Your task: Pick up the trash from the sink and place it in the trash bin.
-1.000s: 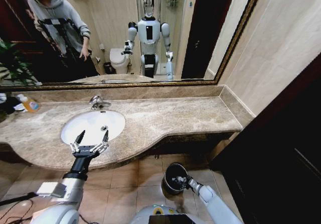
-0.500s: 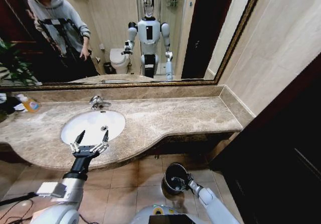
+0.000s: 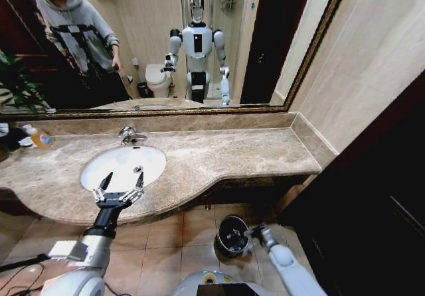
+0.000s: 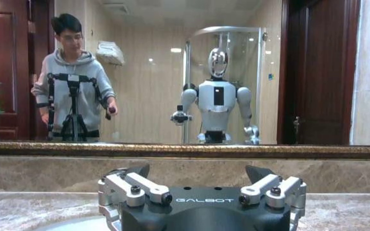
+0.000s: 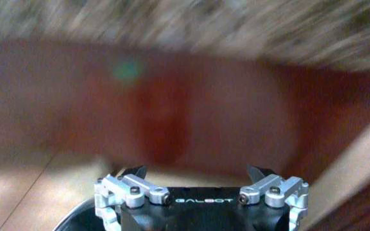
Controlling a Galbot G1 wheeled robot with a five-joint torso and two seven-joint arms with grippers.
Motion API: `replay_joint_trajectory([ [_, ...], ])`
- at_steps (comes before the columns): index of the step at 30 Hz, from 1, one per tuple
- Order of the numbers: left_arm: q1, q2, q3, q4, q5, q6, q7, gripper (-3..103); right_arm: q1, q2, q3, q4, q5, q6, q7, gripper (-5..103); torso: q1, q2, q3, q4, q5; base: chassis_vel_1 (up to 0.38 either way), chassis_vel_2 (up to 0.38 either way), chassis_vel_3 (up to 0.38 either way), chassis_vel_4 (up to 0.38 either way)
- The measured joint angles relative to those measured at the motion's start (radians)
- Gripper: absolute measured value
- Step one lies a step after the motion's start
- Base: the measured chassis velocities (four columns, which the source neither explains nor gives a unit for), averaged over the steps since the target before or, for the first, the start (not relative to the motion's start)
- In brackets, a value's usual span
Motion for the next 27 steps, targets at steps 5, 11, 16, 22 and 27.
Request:
replay_joint_trajectory([
  [5, 0.000, 0.000, 0.000, 0.000, 0.000, 0.000, 0.000, 100, -0.161, -0.010, 0.175, 0.289, 0.114, 0.015, 0.022, 100, 0.000, 0.000, 0.000, -0.0001, 0.0001, 0.000, 0.000, 0.000, 0.000],
  [11, 0.000, 0.000, 0.000, 0.000, 0.000, 0.000, 0.000, 100, -0.286, 0.073, 0.287, 0.614, 0.198, 0.026, 0.076, 100, 0.000, 0.000, 0.000, -0.0001, -0.0006, 0.000, 0.000, 0.000, 0.000],
  [16, 0.000, 0.000, 0.000, 0.000, 0.000, 0.000, 0.000, 100, -0.357, 0.177, 0.289, 0.867, 0.178, 0.004, 0.099, 100, 0.000, 0.000, 0.000, 0.0000, -0.0005, 0.000, 0.000, 0.000, 0.000],
  [22, 0.000, 0.000, 0.000, 0.000, 0.000, 0.000, 0.000, 100, -0.377, 0.235, 0.237, 1.002, 0.104, -0.003, 0.115, 100, 0.000, 0.000, 0.000, 0.0000, -0.0001, 0.000, 0.000, 0.000, 0.000],
  [27, 0.000, 0.000, 0.000, 0.000, 0.000, 0.000, 0.000, 100, -0.381, 0.268, 0.189, 1.064, 0.038, -0.002, 0.122, 100, 0.000, 0.000, 0.000, 0.0000, 0.0000, 0.000, 0.000, 0.000, 0.000],
])
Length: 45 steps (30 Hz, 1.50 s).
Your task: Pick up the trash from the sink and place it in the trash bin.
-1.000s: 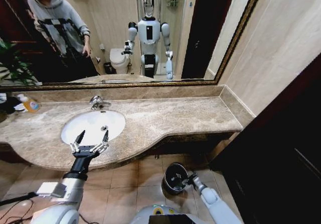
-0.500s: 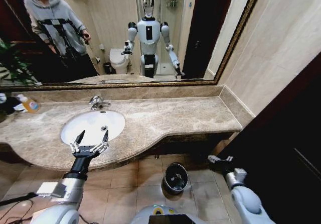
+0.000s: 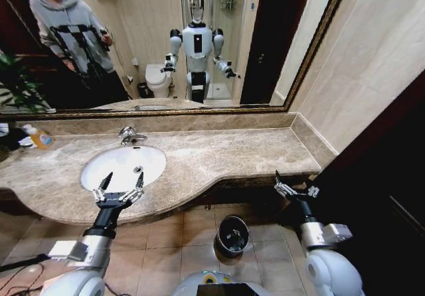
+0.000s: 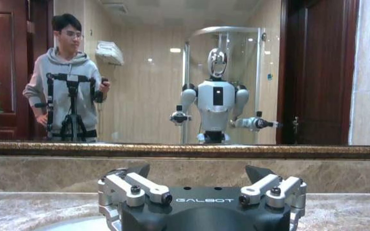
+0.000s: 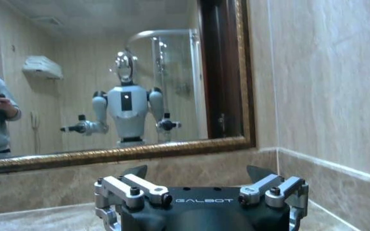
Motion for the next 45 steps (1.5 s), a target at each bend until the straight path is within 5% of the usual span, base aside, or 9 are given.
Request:
replay_joint_trajectory([
  [14, 0.000, 0.000, 0.000, 0.000, 0.000, 0.000, 0.000, 100, 0.013, -0.003, -0.077, -0.109, -0.195, 0.120, -0.053, 100, 0.000, 0.000, 0.000, 0.0000, 0.0001, 0.000, 0.000, 0.000, 0.000],
  [45, 0.000, 0.000, 0.000, 0.000, 0.000, 0.000, 0.000, 100, 0.011, -0.012, -0.133, -0.122, -0.206, 0.120, -0.055, 100, 0.000, 0.000, 0.000, 0.0000, 0.0001, 0.000, 0.000, 0.000, 0.000],
])
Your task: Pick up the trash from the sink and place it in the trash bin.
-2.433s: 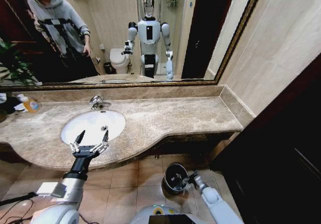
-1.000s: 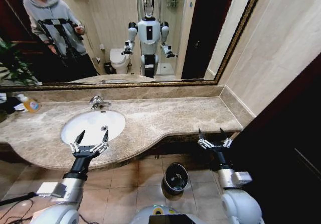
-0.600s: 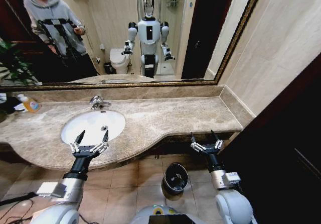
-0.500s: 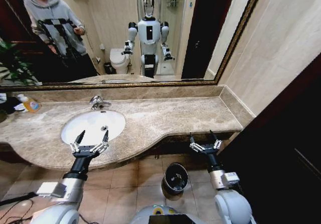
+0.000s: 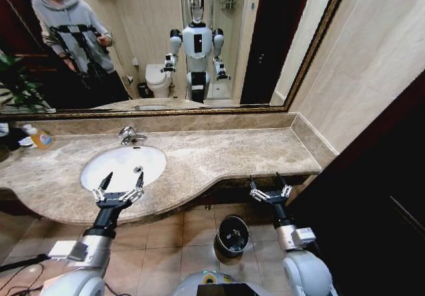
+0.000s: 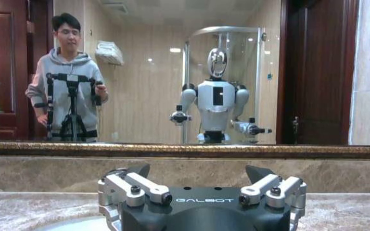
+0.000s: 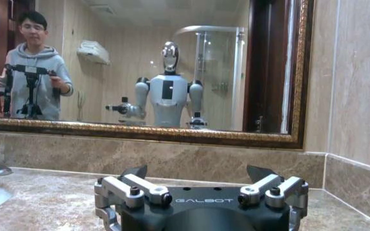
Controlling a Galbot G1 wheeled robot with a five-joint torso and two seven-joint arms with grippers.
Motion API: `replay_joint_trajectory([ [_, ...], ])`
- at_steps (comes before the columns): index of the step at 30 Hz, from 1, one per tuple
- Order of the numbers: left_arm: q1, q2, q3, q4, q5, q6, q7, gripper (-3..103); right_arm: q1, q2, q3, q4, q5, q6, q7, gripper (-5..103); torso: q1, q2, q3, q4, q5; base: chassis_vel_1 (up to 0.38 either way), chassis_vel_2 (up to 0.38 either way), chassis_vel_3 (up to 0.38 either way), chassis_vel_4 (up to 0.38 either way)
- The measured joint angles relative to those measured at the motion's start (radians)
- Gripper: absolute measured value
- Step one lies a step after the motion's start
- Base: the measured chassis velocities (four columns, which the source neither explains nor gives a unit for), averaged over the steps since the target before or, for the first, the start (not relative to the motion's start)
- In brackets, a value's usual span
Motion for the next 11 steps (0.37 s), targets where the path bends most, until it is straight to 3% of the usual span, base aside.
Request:
replay_joint_trajectory([
  [11, 0.000, 0.000, 0.000, 0.000, 0.000, 0.000, 0.000, 100, 0.000, 0.000, 0.001, 0.000, 0.000, 0.000, 0.000, 100, 0.000, 0.000, 0.000, 0.0000, 0.0000, 0.000, 0.000, 0.000, 0.000],
])
